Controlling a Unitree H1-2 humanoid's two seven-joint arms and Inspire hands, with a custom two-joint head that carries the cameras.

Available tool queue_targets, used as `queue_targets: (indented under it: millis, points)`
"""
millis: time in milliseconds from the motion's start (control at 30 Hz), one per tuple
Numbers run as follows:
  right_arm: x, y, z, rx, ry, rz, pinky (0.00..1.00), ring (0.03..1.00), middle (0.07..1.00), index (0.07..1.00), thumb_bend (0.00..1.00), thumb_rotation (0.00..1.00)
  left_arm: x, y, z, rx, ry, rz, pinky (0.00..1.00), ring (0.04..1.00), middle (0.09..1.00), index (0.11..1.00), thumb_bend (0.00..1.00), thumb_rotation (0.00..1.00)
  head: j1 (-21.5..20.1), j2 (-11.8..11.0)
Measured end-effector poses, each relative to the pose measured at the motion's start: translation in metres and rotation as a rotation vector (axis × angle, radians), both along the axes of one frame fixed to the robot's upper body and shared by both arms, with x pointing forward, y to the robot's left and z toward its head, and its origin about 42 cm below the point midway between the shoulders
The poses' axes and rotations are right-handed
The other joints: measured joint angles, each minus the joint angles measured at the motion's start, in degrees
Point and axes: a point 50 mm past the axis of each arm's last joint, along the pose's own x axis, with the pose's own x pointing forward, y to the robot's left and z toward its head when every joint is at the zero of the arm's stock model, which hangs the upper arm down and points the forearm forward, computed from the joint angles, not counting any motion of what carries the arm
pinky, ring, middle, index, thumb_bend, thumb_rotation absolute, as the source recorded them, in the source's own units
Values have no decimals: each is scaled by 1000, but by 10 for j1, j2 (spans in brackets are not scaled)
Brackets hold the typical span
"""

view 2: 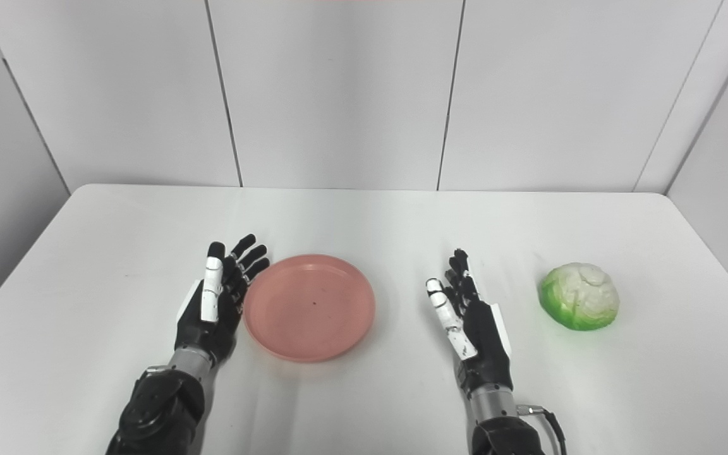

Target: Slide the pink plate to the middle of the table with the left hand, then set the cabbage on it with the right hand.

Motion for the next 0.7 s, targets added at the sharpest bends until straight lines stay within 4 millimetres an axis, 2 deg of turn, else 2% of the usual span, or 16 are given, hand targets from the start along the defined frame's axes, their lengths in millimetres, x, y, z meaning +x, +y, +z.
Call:
queue_targets:
  millis: [133,233,367,500,700]
  points:
    - [-1,3,5,3,-2,3,1000,1000,1000,1000,610,706,-8,-7,-3,17,-25,-18,924,936,938,932,790,1000,-5,4]
    - [-1,5,5,7,3,4,1000,1000,1000,1000,603,692,-12,-10,-4,18,-30,-22,938,946,943,934,782,1000,-18,21]
    - [-1,8,5,9,7,11,1000,1000,996,1000,613,694,-14,-12,-4,10,-31,-22,950,953,949,940,773,1000,-19,26]
    - [1,9,6,18,32,17,1000,1000,991,1000,601,697,-14,-11,-3,10,-30,-22,960,958,956,951,772,1000,-31,45]
    - [6,12,11,24,19,21,1000,1000,996,1000,625,684,-14,-12,-3,16,-29,-30,941,957,962,960,776,1000,-44,48]
